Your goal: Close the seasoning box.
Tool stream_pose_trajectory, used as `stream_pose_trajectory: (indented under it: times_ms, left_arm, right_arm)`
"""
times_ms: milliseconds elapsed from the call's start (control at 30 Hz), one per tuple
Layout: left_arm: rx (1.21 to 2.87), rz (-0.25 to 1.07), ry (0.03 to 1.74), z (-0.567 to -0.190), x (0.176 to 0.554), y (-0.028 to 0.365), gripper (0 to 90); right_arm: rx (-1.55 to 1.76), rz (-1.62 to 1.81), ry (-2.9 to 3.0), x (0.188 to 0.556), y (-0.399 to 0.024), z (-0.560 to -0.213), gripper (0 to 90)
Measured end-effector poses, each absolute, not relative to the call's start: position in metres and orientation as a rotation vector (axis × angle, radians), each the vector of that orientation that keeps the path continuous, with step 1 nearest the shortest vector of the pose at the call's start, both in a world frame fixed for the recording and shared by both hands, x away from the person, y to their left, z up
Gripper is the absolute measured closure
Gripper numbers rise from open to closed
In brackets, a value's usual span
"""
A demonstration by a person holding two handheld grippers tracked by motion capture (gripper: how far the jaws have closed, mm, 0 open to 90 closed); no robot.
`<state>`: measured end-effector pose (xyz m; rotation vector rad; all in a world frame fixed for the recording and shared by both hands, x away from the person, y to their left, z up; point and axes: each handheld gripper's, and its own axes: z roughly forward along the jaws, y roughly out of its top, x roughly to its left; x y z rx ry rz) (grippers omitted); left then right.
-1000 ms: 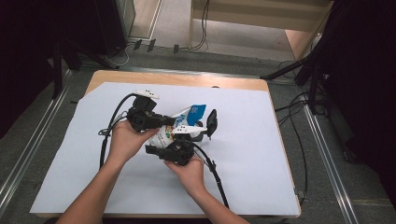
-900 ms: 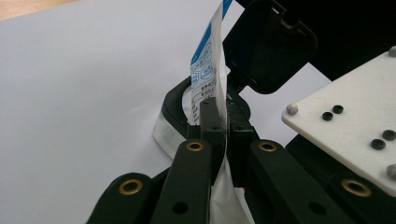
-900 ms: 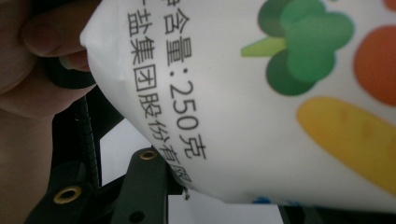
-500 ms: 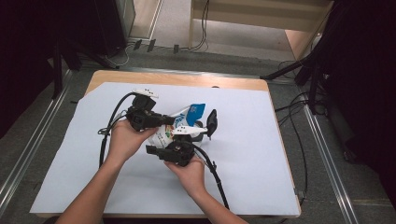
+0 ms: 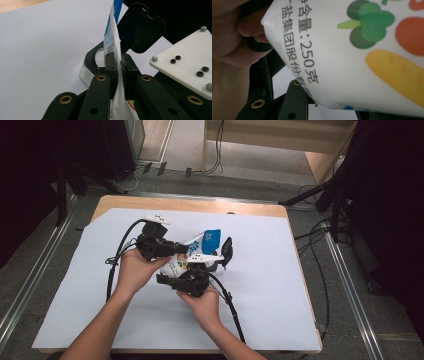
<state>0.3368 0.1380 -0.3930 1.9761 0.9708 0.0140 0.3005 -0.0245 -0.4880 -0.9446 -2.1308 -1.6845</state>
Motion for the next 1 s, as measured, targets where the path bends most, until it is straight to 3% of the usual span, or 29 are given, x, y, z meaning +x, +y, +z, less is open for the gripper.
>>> stream_pose_trajectory:
  times_ms: [1000]
  left_arm:
    - [1.993,-0.026,0.980,-0.3975,0.3383,0.1419,75.7]
  right_arm:
    - [-0.941,-1.689,-2.122,0.3047,-0.0271,-0.4887,73.3]
